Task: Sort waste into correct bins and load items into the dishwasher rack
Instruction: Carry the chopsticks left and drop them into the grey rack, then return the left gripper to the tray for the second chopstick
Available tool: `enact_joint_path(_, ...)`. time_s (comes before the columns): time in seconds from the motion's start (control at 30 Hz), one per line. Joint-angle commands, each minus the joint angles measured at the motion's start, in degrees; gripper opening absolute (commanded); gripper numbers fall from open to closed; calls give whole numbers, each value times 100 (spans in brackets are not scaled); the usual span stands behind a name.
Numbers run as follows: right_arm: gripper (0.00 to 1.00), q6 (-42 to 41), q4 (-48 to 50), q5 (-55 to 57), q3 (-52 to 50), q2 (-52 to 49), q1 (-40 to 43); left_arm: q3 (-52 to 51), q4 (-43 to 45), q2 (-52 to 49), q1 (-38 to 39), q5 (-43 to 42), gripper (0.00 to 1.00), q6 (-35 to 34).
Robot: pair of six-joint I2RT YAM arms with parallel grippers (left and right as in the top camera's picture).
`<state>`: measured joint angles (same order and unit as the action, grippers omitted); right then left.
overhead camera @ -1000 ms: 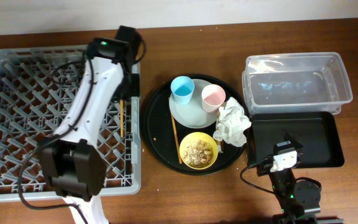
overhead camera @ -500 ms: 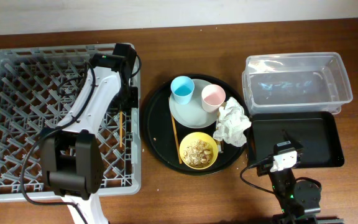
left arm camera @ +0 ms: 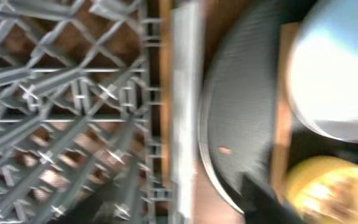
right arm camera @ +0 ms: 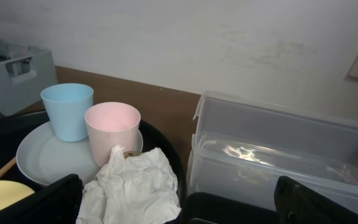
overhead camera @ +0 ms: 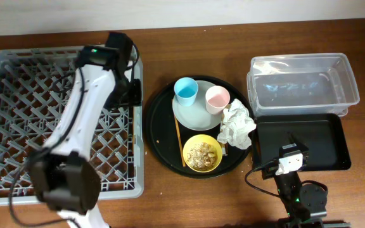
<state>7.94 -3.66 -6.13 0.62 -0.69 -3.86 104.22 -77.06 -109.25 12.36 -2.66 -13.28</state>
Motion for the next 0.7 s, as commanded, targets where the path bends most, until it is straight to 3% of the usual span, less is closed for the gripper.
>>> enact_joint_path(0.0, 99, 20, -24, -55, -31, 22, -26, 157, 31, 466, 68, -1729, 99, -28)
enact_joint_path(0.17, 99, 20, -24, -55, -31, 22, -26, -160, 221, 400, 673, -1725, 99, -33)
enact_joint_path(0.2, 99, 20, -24, -55, -31, 22, -26, -275, 343, 400, 804, -1725, 83, -35)
enact_joint_path(0.23, 99, 20, -24, -55, -31, 22, -26, -428, 505, 398, 986, -1663, 50, -90)
enact_joint_path(0.3, 99, 20, -24, -55, -31, 22, -26, -708, 767, 393, 1287, -1161, 28, -640)
enact_joint_path(0.43, 99, 20, -24, -55, -31, 22, -26, -1589, 1541, 393, 1974, 376, 28, -2129)
enact_joint_path(0.67, 99, 20, -24, -55, -31, 22, -26, -2815, 3053, 378, 2048, 413, 26, -2369)
